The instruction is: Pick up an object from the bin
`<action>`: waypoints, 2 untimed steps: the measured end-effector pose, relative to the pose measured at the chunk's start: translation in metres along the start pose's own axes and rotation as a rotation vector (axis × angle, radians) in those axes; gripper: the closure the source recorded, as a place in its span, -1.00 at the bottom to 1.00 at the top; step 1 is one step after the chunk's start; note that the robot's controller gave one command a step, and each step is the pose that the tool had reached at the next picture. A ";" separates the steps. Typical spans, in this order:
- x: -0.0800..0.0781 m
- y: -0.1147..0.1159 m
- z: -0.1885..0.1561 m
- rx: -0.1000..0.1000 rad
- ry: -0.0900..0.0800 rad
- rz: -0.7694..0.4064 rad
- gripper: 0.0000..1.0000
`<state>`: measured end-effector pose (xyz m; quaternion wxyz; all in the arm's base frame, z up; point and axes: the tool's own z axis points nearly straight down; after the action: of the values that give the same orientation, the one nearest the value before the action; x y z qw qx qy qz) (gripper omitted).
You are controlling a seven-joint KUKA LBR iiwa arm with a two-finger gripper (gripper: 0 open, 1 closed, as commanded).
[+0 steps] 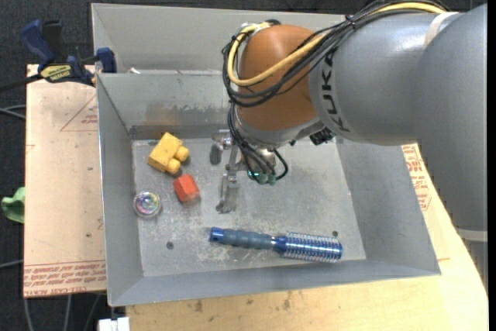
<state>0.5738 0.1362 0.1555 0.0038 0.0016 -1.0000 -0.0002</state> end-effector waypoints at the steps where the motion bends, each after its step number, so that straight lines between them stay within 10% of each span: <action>1: -0.041 0.025 0.088 -0.001 -0.007 -0.189 -1.00; 2: -0.016 0.054 0.053 -0.002 -0.009 -0.188 -1.00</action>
Offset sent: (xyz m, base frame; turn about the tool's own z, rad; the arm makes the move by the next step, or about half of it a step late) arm 0.0404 0.0248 -0.0855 -0.1899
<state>0.5888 0.1902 0.1020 -0.0006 0.0953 -0.9954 -0.0015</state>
